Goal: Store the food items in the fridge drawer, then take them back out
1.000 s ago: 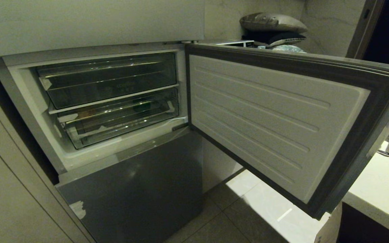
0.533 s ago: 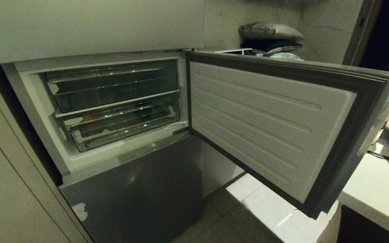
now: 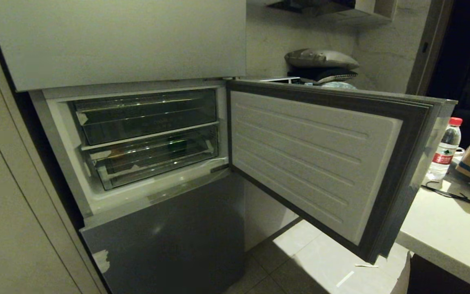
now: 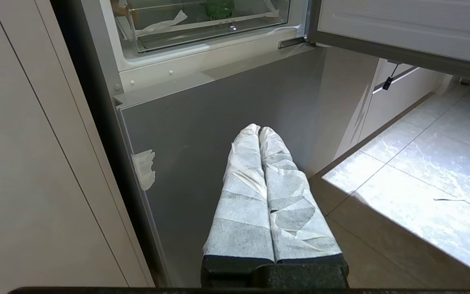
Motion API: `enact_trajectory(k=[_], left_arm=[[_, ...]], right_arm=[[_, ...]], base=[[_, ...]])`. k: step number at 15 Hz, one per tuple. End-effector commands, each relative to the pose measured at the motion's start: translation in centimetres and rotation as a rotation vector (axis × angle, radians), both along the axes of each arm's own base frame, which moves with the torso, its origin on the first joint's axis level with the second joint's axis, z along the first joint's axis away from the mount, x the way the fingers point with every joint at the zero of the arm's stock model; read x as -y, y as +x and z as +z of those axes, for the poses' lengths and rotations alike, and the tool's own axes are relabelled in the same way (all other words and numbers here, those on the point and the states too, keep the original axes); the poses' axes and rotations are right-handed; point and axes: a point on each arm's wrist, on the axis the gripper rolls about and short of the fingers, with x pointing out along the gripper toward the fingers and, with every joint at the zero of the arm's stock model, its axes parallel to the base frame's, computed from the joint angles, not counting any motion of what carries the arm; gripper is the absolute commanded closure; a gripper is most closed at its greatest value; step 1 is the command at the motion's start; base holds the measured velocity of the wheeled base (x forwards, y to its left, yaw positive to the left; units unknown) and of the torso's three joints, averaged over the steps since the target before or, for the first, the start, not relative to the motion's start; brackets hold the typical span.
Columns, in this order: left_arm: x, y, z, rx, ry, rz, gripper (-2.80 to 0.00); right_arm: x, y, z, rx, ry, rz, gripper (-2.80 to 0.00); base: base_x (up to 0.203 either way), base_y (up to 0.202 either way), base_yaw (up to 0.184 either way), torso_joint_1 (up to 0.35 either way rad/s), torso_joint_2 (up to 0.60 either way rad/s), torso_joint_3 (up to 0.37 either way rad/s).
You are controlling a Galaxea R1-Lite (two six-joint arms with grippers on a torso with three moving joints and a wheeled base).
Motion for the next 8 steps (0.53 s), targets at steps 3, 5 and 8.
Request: enact_trajectory(k=[3,5,8], left_arm=[[0.0,0.0,0.0,-0.002,0.0,0.0,0.0],[0.0,0.0,0.0,-0.002,0.0,0.0,0.0],[0.0,0.0,0.0,-0.002,0.0,0.0,0.0]], right_arm=[[0.0,0.2,-0.8,-0.03,-0.014,-0.001,0.0],[0.0,0.2,-0.8,-0.028,-0.011,-0.005,0.0],[0.2,-0.6,2.9,-0.006,-0.002,-0.092,0.0]], base=[[0.0,0.0,0.0,0.0,0.0,0.0],[0.0,0.0,0.0,0.0,0.0,0.0],[0.0,0.0,0.0,0.0,0.0,0.0]])
